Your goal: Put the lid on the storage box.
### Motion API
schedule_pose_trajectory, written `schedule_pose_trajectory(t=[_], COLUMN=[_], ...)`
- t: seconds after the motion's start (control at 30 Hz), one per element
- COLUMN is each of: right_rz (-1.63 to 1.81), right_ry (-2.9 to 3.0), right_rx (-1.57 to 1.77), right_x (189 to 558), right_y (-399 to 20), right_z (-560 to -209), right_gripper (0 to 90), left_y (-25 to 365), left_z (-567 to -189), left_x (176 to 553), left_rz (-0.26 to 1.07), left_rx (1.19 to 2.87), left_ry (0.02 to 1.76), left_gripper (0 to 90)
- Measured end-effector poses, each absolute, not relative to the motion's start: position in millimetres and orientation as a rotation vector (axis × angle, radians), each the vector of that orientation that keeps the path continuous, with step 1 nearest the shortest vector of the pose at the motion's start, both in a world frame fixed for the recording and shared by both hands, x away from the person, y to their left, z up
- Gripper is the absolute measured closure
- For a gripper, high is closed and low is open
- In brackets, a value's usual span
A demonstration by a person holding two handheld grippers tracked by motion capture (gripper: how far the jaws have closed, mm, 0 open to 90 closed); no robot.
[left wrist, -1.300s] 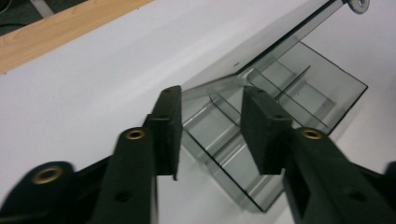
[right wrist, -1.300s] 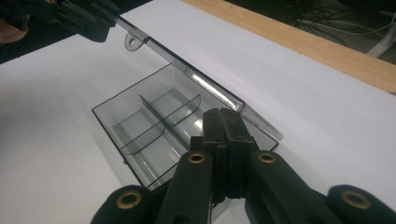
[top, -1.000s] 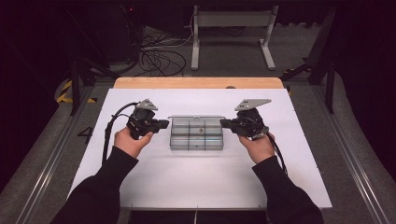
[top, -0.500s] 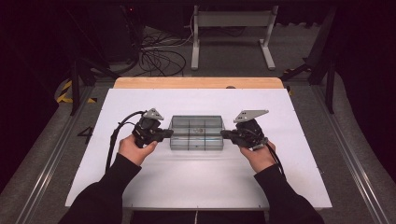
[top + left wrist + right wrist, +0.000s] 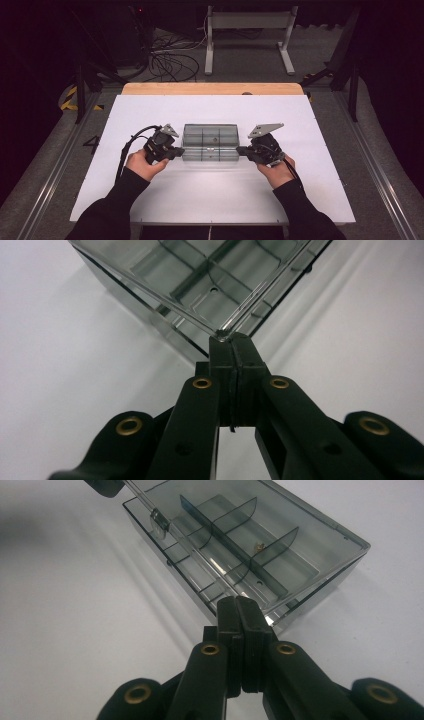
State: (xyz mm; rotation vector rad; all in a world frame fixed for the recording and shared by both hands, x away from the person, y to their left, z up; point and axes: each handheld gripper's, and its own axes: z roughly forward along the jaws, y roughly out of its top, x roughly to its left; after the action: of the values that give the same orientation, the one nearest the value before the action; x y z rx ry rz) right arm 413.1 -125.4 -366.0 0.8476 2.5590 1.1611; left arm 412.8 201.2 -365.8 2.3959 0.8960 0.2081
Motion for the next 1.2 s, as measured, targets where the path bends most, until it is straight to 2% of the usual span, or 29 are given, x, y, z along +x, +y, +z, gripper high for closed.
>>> schedule_pose_trajectory(t=[0.13,0.43,0.53,0.6,0.67,0.8,0.93,1.2], right_rz=[1.158,1.165,1.179,1.198,1.236,1.319,1.394,1.426], right_ry=[2.570,2.579,2.571,2.561,2.545,2.491,2.430,2.380], right_rx=[0.844,0.823,0.817,0.807,0.799,0.790,0.771,0.749], right_x=[411.7,408.2,406.9,405.5,404.4,402.0,399.6,396.8], right_y=[-126.1,-126.0,-125.6,-125.8,-127.0,-131.1,-135.1,-137.0], right_z=[-366.4,-364.9,-363.2,-361.5,-359.7,-354.8,-350.3,-347.5], right_gripper=[89.6,88.8,87.1,81.3,71.5,47.8,28.3,10.2], left_y=[202.2,203.9,203.9,205.1,207.2,211.1,212.6,215.7], left_z=[-369.1,-356.9,-351.8,-348.1,-344.4,-339.5,-338.2,-335.8], left_x=[411.3,402.5,398.8,395.9,394.1,390.1,386.2,381.9], left_rz=[0.159,0.195,0.221,0.236,0.256,0.312,0.360,0.406], left_rx=[2.487,2.447,2.407,2.358,2.301,2.207,2.136,2.072], left_ry=[0.927,0.890,0.862,0.851,0.827,0.781,0.743,0.695], left_gripper=[86.8,86.9,83.1,78.3,67.9,47.4,32.3,21.9])
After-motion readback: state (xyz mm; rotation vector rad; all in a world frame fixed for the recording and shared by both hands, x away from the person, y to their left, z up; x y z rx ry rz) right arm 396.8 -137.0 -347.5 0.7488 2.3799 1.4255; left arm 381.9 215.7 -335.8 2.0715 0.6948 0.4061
